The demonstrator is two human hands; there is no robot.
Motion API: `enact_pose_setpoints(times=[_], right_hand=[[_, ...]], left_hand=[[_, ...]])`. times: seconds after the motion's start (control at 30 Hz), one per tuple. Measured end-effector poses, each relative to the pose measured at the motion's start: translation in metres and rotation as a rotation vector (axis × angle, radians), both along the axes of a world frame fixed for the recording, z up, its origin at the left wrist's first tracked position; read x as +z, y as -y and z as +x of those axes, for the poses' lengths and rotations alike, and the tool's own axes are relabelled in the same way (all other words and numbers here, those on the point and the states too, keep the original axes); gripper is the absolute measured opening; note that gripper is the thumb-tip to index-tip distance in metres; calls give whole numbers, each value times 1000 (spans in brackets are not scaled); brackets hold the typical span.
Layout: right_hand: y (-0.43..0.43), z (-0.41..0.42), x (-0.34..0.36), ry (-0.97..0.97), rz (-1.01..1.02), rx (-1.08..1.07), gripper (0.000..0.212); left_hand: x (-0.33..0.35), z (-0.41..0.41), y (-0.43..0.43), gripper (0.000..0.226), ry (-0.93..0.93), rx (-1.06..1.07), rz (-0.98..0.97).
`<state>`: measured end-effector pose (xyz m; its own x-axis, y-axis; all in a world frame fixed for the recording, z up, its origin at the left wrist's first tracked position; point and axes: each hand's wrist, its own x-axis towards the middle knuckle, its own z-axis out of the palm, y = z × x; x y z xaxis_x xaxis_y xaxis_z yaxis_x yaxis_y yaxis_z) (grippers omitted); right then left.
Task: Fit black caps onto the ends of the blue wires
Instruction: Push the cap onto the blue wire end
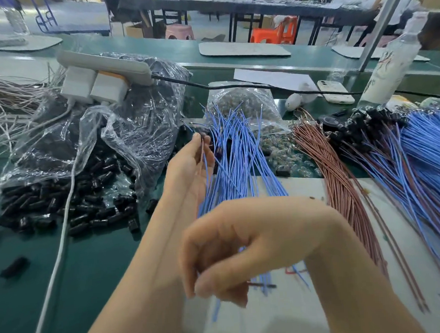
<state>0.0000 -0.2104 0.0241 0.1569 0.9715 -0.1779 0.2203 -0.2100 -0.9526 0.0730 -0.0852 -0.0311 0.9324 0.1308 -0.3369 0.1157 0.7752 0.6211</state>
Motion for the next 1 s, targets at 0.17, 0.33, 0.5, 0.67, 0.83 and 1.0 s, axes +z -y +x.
enact_pose_setpoints(times=[0.17, 0.33, 0.5, 0.67, 0.83, 1.0], right_hand=[[8, 4, 5, -95, 26, 76, 11], [16, 38, -21, 176, 128, -800, 8], [13, 63, -54, 475, -93, -1222, 16], [14, 61, -54, 376, -209, -1010, 21], [16, 58, -52, 310, -269, -926, 21], [12, 64, -55, 438, -48, -1222, 21]], left_hand=[[-1, 0, 7, 13, 68, 7, 128], [-1, -2, 13, 6, 150, -38, 347], [-5, -3, 24, 9, 216, -61, 496], [-10, -2, 24, 10, 234, -14, 562], [-12, 0, 21, 9, 248, 2, 555], [-16, 2, 24, 8, 270, -29, 613]])
